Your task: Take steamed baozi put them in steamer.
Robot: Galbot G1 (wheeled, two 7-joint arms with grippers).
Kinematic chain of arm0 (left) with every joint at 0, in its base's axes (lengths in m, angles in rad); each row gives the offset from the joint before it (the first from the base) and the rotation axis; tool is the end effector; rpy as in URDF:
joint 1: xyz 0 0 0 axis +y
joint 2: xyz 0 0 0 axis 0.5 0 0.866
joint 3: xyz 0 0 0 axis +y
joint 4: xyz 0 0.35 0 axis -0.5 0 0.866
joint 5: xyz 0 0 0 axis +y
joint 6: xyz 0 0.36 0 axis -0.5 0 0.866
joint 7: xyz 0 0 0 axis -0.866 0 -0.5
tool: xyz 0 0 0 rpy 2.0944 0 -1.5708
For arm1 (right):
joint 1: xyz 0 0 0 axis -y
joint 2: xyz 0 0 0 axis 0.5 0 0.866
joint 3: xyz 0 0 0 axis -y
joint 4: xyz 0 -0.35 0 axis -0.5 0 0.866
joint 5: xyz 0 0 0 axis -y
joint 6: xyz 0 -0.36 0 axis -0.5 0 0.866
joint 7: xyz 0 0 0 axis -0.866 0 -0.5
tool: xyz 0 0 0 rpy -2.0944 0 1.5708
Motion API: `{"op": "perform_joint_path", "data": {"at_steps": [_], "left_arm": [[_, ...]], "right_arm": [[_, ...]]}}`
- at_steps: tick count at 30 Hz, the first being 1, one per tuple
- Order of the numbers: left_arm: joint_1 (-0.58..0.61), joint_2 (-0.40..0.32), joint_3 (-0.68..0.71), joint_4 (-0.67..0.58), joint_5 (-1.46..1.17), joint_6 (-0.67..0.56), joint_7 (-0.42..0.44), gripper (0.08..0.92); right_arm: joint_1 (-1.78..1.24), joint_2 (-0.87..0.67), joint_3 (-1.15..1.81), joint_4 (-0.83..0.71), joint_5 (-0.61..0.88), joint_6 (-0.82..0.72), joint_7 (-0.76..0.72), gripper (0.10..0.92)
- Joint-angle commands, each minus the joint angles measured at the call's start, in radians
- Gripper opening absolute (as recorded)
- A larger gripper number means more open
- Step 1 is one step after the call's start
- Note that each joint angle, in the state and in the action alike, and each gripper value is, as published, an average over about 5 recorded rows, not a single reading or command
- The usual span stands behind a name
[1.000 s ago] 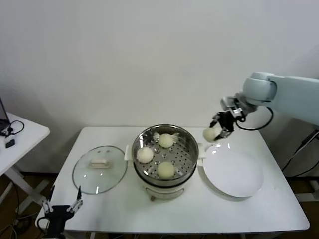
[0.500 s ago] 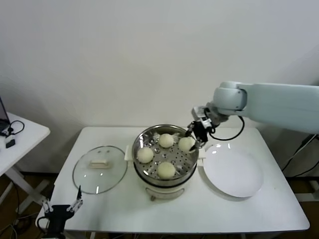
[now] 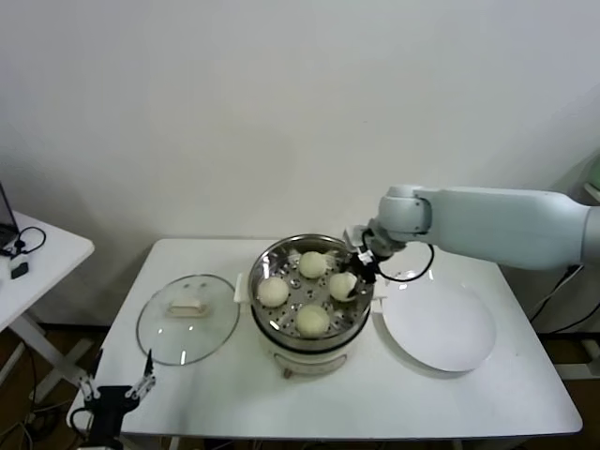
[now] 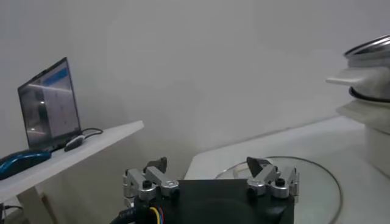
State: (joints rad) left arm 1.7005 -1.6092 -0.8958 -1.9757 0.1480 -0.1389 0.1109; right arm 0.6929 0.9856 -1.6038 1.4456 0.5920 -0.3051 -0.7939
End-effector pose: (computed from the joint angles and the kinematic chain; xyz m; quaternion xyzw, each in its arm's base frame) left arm 0.1155 0.1123 -0.3562 0.0946 -0.9801 -0.1555 0.0788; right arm 0.5214 0.0347 -0.1023 0.5697 -0.5207 0.5582 0.3047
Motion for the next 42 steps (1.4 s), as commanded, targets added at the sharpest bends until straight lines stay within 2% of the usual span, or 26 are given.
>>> {"op": "perform_joint_path", "data": {"at_steps": [1,8,12,14,18,22,28,34,38,42], "left_arm": [[-0.001,-0.049,-0.003,0.004,-0.004,-0.001,-0.001,0.823],[-0.001,-0.049,-0.003,0.001,-0.004,0.000,0.000,0.823],[0.004,-0.049,0.001,-0.007,-0.003,0.001,0.000,0.823],[0.005,-0.049,0.004,-0.010,-0.004,0.003,-0.001,0.823],[0.006,-0.049,0.015,-0.013,-0.009,0.002,-0.004,0.823],[0.004,-0.049,0.025,-0.015,-0.008,0.002,-0.003,0.823],[-0.005,-0.049,0.029,-0.014,-0.008,0.001,-0.004,0.823],[-0.012,-0.049,0.029,-0.007,-0.014,0.001,-0.005,0.823],[-0.017,-0.049,0.030,-0.007,-0.015,0.004,-0.004,0.823],[-0.019,-0.049,0.033,-0.012,-0.022,0.007,-0.003,0.823]], "right_arm": [[-0.069,0.039,0.034,-0.061,-0.029,-0.005,0.018,0.612],[0.008,-0.004,0.054,-0.041,0.029,-0.008,0.010,0.779],[0.084,-0.066,0.049,-0.007,0.103,-0.016,0.027,0.818],[0.101,-0.115,0.061,0.014,0.150,-0.026,0.089,0.821],[0.006,-0.250,0.204,0.074,0.212,-0.026,0.339,0.823],[-0.225,-0.380,0.485,0.138,0.223,-0.001,0.511,0.823],[-0.551,-0.500,0.834,0.237,0.186,0.027,0.612,0.823],[-1.083,-0.586,1.238,0.310,0.155,0.207,0.754,0.823],[-1.533,-0.565,1.627,0.336,0.091,0.353,0.766,0.823],[-1.887,-0.460,1.923,0.359,0.035,0.482,0.742,0.823]]}}
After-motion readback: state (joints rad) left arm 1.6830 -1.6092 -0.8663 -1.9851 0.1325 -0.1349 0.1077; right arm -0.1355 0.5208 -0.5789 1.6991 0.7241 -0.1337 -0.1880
